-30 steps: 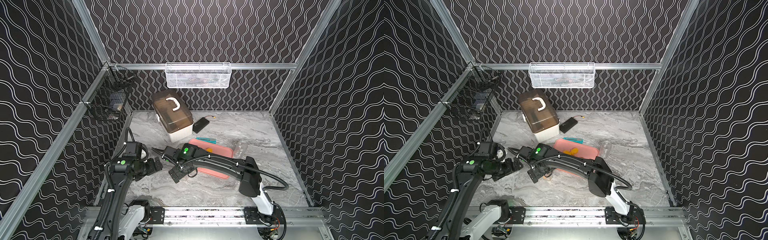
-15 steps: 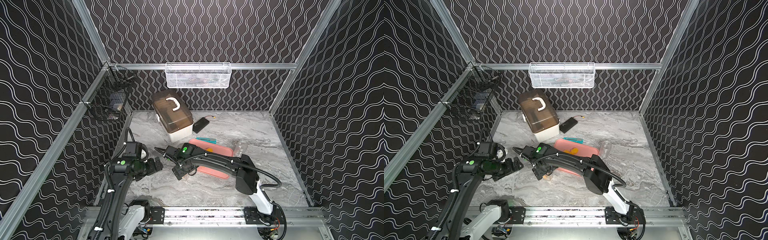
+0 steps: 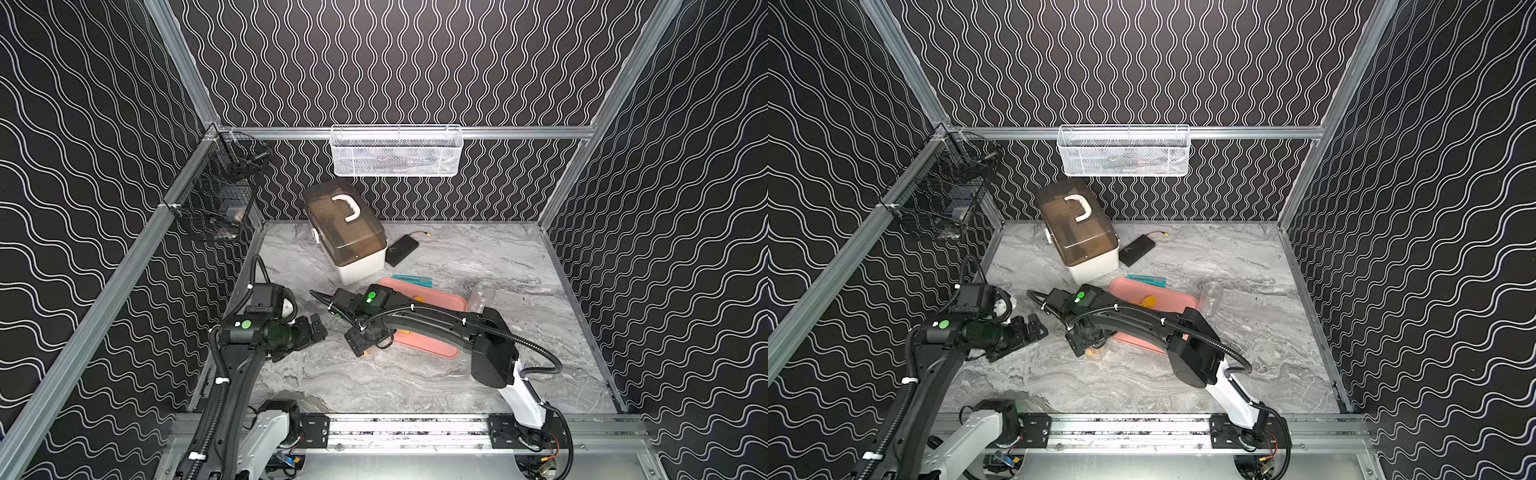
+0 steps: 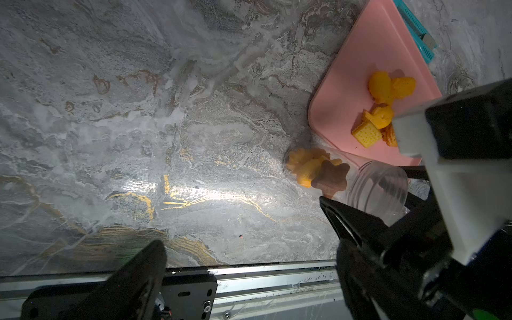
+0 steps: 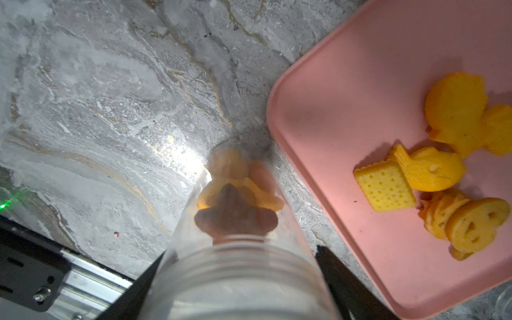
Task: Pour the cookies out of the jar
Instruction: Pick up the jar from the center of the board.
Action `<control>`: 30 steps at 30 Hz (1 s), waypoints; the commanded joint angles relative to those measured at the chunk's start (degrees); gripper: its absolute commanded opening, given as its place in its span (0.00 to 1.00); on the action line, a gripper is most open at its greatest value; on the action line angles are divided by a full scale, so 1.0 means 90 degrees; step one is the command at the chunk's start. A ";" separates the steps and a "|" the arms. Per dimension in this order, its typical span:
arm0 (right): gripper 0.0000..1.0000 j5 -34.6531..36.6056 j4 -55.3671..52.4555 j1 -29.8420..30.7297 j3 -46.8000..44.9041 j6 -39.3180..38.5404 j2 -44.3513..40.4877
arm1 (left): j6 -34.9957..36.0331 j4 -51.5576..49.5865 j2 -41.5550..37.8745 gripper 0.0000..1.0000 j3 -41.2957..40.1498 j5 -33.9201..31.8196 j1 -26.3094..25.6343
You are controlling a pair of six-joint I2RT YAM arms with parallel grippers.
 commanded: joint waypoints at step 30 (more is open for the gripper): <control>0.69 -0.0105 0.0106 -0.0051 0.0001 0.0140 -0.0094 | 0.0224 0.0039 0.0014 0.99 0.0034 0.0099 0.0021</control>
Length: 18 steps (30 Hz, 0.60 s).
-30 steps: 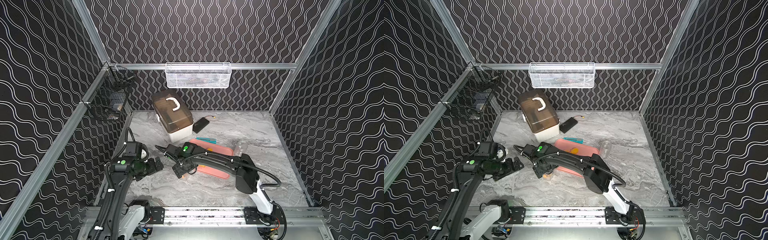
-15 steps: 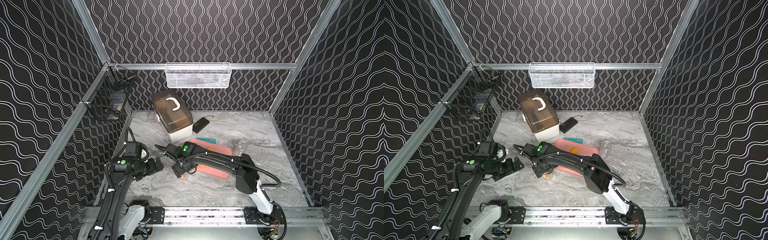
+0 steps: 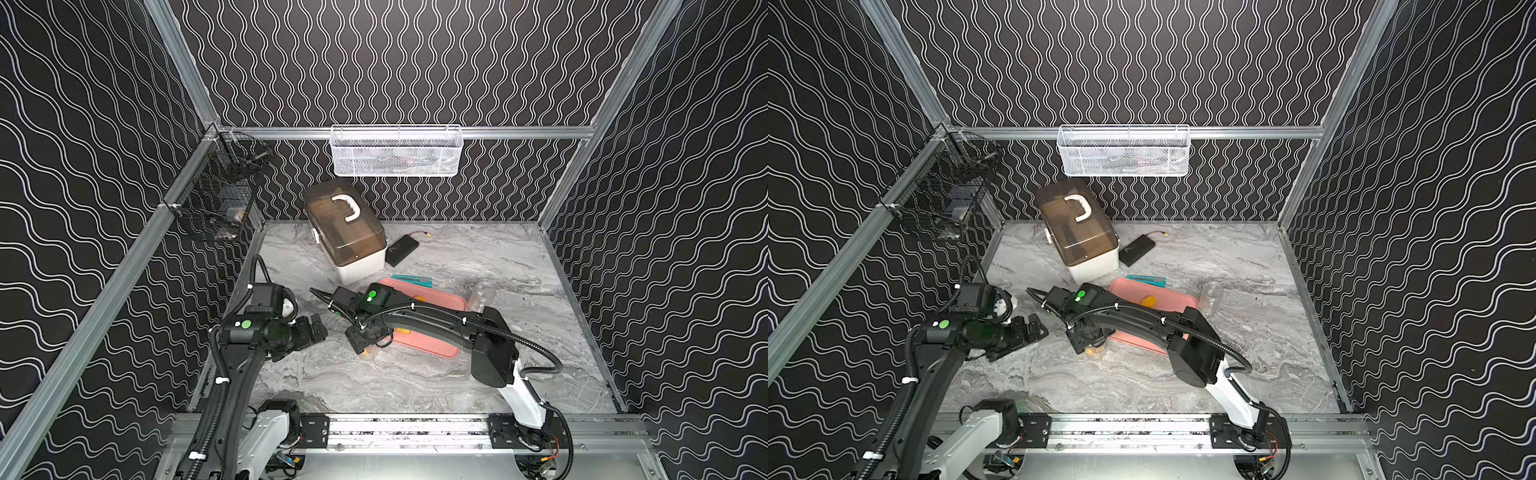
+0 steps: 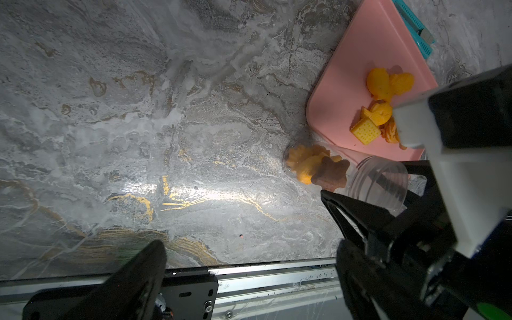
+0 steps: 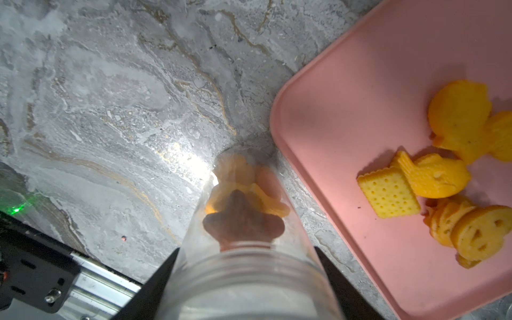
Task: Pour the cookies out of the jar
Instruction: Pick up the jar from the center of the board.
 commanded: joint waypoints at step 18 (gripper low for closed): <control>0.65 -0.0168 0.0017 -0.0050 -0.0240 0.0247 -0.0513 | 0.0102 0.0051 0.0049 0.99 0.0076 0.0173 0.0008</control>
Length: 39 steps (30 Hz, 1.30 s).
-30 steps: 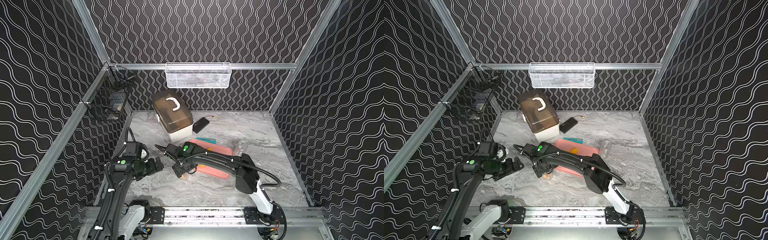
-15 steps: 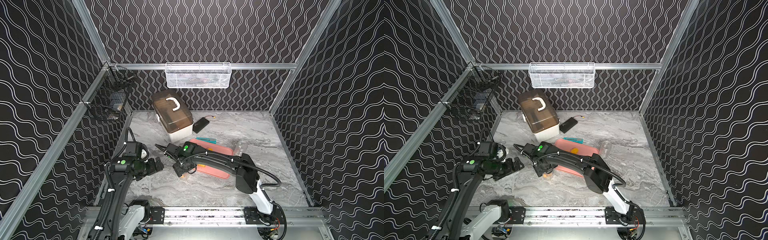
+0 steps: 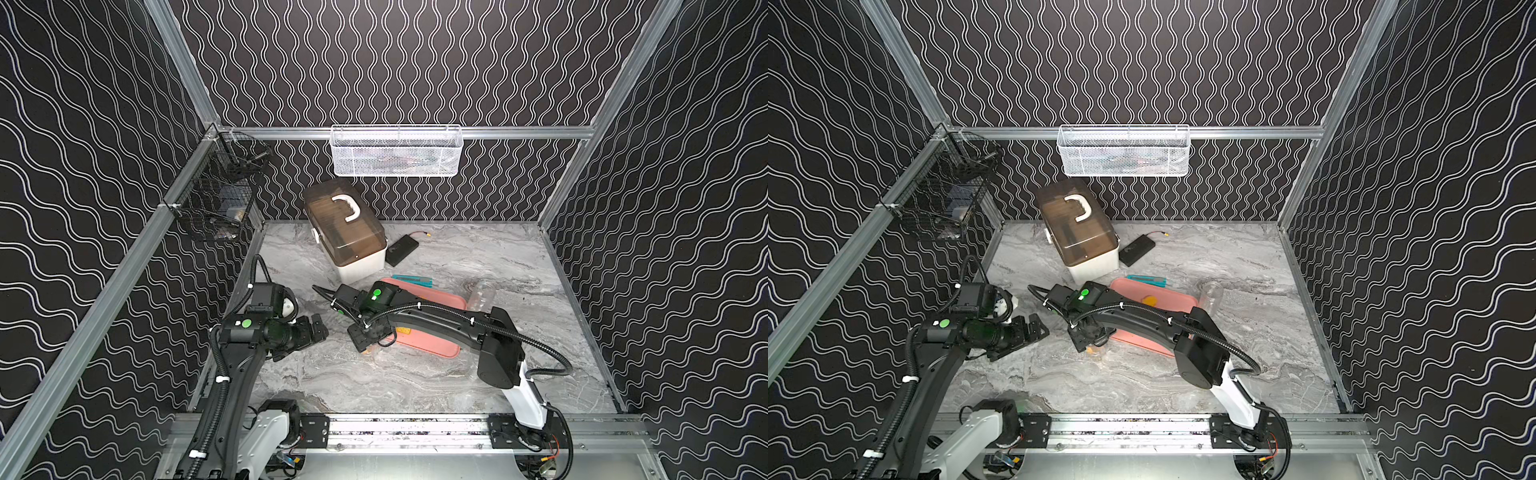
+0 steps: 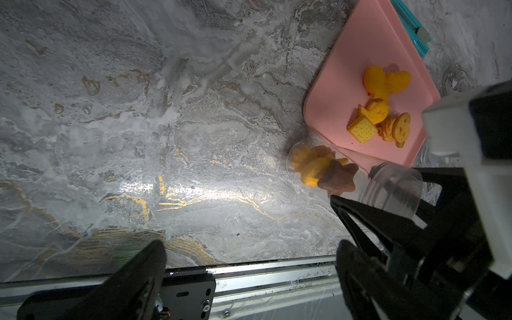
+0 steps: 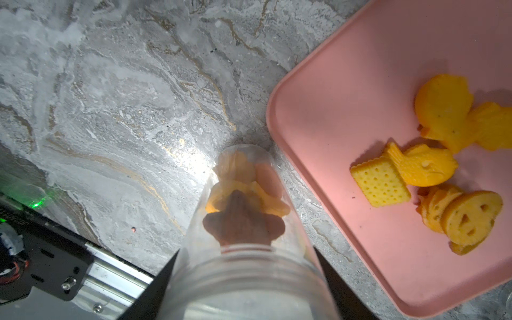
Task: Pour the cookies out of the jar
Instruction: Pick up the jar from the center of the board.
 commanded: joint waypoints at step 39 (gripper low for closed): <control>0.66 -0.4192 0.1787 -0.3813 -0.4356 0.0931 -0.5943 | -0.2492 0.3549 0.0010 0.99 -0.0708 0.4588 -0.0916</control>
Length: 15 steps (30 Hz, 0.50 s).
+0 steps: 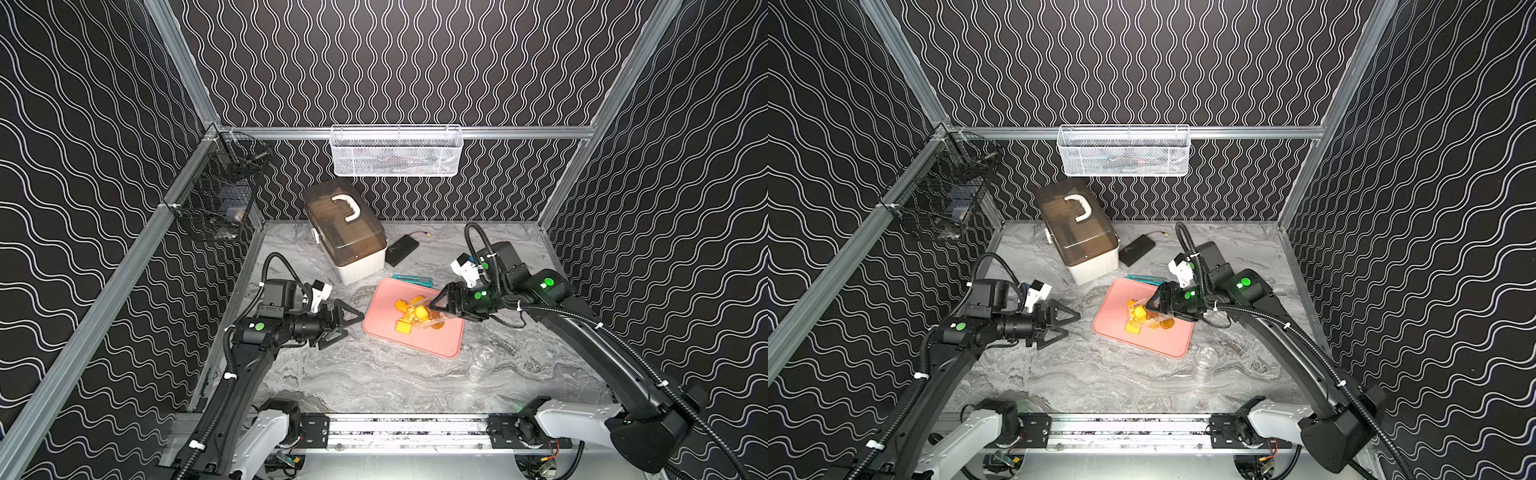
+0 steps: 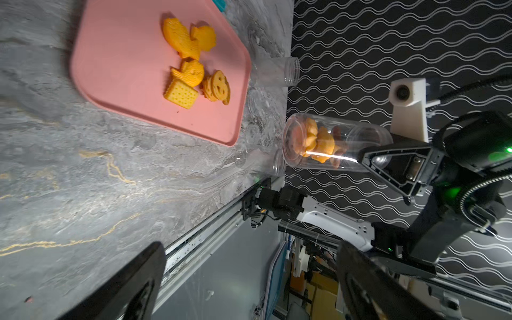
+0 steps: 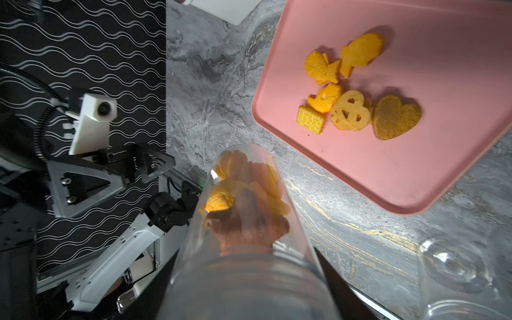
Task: Pour the cookies out of the jar
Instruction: Pick up the jar from the center of the board, then unscrew the lid from the jar.
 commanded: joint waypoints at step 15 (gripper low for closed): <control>0.66 -0.1613 0.0708 -0.1190 -0.0226 0.0443 -0.0673 | -0.5689 0.7833 -0.0421 0.99 -0.1684 -0.0096 -0.1308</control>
